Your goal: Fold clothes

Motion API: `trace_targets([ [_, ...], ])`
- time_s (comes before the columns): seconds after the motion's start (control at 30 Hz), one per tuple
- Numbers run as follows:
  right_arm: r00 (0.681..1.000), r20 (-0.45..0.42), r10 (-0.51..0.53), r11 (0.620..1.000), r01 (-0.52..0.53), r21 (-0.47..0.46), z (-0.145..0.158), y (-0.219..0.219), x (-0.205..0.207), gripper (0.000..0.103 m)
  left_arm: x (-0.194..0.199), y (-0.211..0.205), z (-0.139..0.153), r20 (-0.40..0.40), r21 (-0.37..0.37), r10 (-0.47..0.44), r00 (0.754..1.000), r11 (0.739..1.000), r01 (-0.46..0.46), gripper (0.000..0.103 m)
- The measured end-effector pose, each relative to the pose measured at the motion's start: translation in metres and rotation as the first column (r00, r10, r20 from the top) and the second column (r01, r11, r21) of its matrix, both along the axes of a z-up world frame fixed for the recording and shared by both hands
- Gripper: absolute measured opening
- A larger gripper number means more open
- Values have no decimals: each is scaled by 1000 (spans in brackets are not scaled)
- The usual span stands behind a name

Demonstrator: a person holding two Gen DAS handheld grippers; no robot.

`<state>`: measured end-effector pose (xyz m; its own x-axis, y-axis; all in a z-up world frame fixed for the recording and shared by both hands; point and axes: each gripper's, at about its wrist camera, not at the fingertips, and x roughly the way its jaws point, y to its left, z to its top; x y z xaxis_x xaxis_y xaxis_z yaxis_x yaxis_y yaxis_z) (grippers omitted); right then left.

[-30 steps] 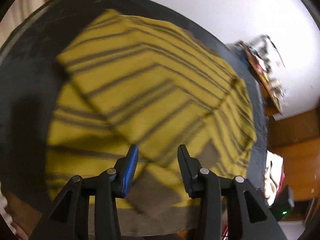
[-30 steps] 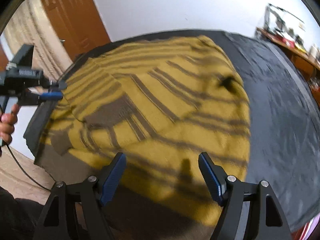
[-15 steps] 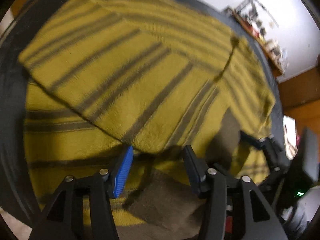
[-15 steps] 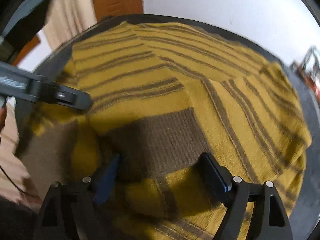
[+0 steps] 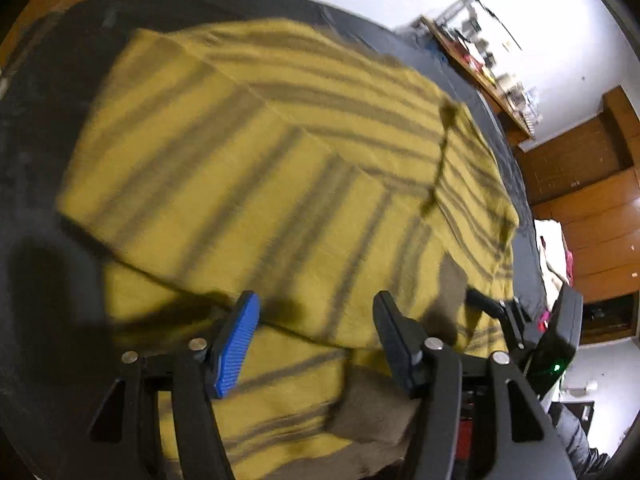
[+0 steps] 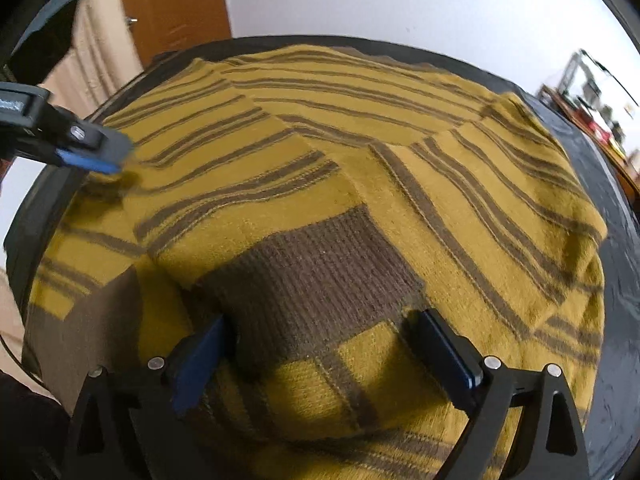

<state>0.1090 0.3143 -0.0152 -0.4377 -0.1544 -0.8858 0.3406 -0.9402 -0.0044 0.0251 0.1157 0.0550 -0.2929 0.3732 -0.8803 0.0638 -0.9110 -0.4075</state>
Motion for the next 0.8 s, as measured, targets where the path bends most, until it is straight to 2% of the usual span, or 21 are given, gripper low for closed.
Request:
trace_targets([
  [0.07, 998, 20, -53, 999, 53, -7, 6, 0, -1, 96, 3, -39, 5, -9, 8, 78, 997, 997, -78, 70],
  [0.2, 995, -5, -100, 992, 99, -79, 30, -8, -9, 96, 12, -91, -4, -4, -15, 176, 984, 984, -176, 78],
  [0.33, 997, -60, -45, 994, 38, -101, 57, -39, -22, 96, 24, -125, -23, 45, 12, 262, 964, 965, -262, 78],
  [0.43, 995, -90, 32, 995, -40, -96, 68, -71, -23, 96, 29, -133, -30, 58, 35, 281, 958, 958, -283, 78],
  [0.53, 994, -83, 71, 993, -78, -93, 66, -88, -19, 96, 31, -132, -29, 52, 57, 270, 961, 960, -273, 78],
  [0.57, 996, -69, 52, 994, -58, -90, 62, -86, -17, 96, 26, -128, -27, 51, 58, 261, 964, 963, -263, 78],
  [0.63, 999, -36, -12, 996, 9, -90, 55, -72, -15, 96, 14, -115, -22, 41, 66, 232, 972, 970, -234, 78],
  [0.7, 994, -11, -108, 990, 107, -91, 51, -46, -11, 96, -2, -95, -12, 22, 83, 165, 986, 983, -166, 78],
  [0.8, 962, 0, -273, 959, 272, -79, 48, 6, 1, 96, -32, -43, 4, -14, 89, 13, 1000, 996, -11, 78],
])
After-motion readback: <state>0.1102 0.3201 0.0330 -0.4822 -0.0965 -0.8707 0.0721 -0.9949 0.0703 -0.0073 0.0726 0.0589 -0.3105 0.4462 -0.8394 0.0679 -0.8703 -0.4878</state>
